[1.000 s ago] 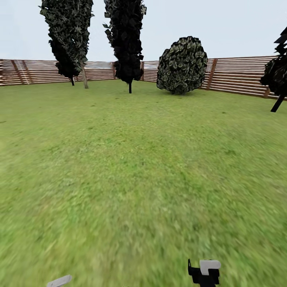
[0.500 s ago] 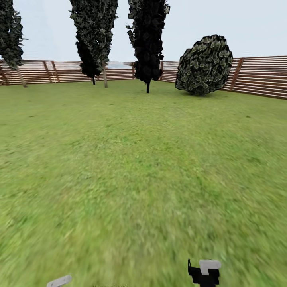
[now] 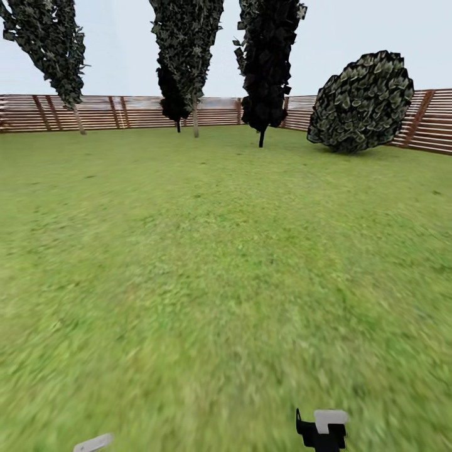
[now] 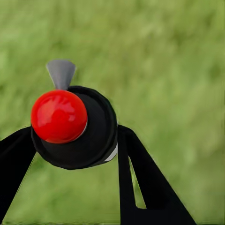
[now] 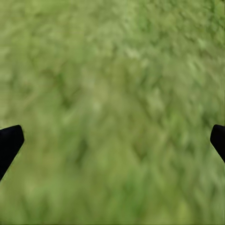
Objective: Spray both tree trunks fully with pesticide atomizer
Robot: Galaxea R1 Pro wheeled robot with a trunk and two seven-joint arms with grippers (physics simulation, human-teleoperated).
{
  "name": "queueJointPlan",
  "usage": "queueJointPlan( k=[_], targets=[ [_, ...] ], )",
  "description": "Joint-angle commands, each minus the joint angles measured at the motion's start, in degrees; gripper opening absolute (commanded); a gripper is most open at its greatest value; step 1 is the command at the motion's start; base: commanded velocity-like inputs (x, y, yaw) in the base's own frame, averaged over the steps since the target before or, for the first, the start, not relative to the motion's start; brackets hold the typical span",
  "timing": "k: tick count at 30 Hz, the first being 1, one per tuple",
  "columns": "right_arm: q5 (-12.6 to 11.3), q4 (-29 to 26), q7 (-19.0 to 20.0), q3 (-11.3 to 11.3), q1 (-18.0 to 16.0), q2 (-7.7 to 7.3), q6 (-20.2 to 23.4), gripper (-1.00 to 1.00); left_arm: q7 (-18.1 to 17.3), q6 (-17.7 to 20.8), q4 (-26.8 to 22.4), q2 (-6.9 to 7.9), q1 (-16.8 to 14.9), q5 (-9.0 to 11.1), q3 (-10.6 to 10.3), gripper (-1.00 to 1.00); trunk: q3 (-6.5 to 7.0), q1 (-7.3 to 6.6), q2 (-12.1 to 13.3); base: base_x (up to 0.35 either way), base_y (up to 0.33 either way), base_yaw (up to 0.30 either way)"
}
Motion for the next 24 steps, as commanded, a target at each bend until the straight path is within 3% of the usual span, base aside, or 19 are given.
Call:
queueJointPlan(
  k=[1, 11, 18, 24],
  targets=[
    [0.6, 0.0, -0.4, -0.3, 0.0, 0.01, -0.1, 1.0, 0.1, -0.2, 0.0, 0.01, 0.0, 0.4, -0.5, -1.0, -0.05, -0.01, 0.0, 0.0, 0.0, 0.285],
    [0.6, 0.1, -0.4, -0.3, 0.0, 0.01, -0.1, 1.0, 0.1, -0.2, 0.0, 0.0, 0.0, 0.4, -0.5, -1.0, -0.05, -0.01, 0.0, 0.0, 0.001, 0.285],
    [0.6, 0.1, -0.4, -0.3, 0.0, 0.01, -0.1, 1.0, 0.1, -0.2, 0.0, 0.01, 0.0, 0.4, -0.5, -1.0, -0.05, -0.01, 0.0, 0.0, 0.203, 0.285],
    [0.6, 0.1, -0.4, -0.3, 0.0, 0.01, -0.1, 1.0, 0.1, -0.1, 0.0, 0.0, 0.0, 0.3, -0.5, -1.0, -0.05, -0.01, 0.0, 0.0, 0.025, 0.285]
  ],
)
